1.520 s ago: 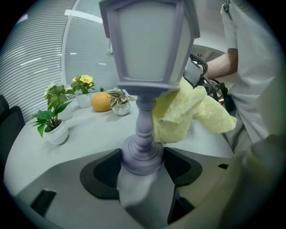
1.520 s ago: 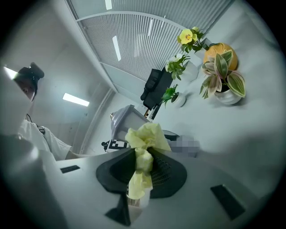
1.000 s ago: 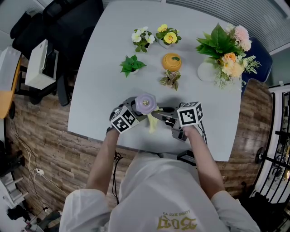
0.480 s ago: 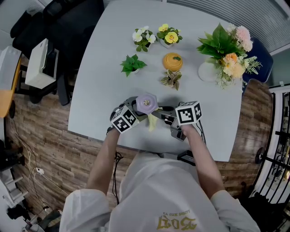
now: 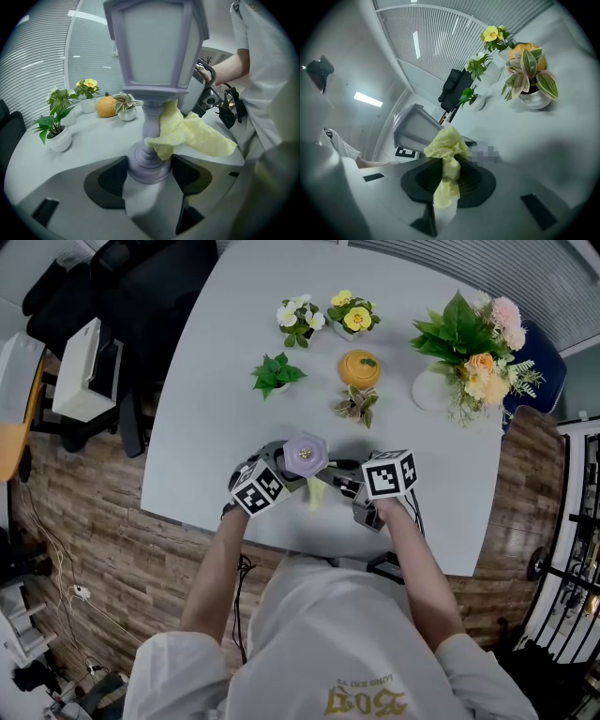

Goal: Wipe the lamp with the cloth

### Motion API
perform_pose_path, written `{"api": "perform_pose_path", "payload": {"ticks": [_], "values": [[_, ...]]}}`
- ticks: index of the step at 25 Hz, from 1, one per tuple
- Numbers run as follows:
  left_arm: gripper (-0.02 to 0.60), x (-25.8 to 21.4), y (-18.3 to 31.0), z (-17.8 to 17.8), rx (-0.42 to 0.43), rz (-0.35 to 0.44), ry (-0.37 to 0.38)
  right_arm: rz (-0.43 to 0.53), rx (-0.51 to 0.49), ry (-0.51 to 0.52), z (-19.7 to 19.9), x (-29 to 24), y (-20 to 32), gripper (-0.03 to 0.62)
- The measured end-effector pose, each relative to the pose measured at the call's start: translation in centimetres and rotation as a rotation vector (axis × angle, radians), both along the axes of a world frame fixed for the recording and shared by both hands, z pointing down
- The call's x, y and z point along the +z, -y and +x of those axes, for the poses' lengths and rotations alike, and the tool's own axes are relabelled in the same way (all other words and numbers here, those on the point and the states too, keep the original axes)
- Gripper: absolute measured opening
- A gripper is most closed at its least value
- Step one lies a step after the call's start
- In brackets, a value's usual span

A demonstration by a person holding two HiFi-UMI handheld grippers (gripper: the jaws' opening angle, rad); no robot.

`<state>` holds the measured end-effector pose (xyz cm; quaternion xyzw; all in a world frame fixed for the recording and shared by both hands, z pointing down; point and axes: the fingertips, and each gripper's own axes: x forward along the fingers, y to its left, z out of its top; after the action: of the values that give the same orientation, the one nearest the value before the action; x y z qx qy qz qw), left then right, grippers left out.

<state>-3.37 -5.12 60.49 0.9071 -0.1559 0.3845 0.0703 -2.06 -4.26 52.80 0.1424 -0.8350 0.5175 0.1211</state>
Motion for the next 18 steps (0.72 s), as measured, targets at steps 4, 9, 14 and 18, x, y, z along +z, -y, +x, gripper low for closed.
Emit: {"api": "perform_pose_path", "payload": {"ticks": [4, 9, 14, 18], "values": [[0.305, 0.0, 0.0, 0.0, -0.001, 0.001, -0.001, -0.008, 0.002, -0.016, -0.1, 0.5, 0.0, 0.077], [0.305, -0.1, -0.1, -0.1, 0.000, 0.001, -0.002, -0.011, -0.004, -0.031, -0.3, 0.8, 0.0, 0.077], [0.305, -0.1, 0.0, 0.0, 0.000, 0.001, -0.002, -0.010, -0.012, -0.071, -0.3, 1.7, 0.0, 0.077], [0.305, -0.1, 0.0, -0.1, 0.000, 0.004, -0.002, -0.010, -0.014, -0.094, -0.4, 2.1, 0.0, 0.077]]}}
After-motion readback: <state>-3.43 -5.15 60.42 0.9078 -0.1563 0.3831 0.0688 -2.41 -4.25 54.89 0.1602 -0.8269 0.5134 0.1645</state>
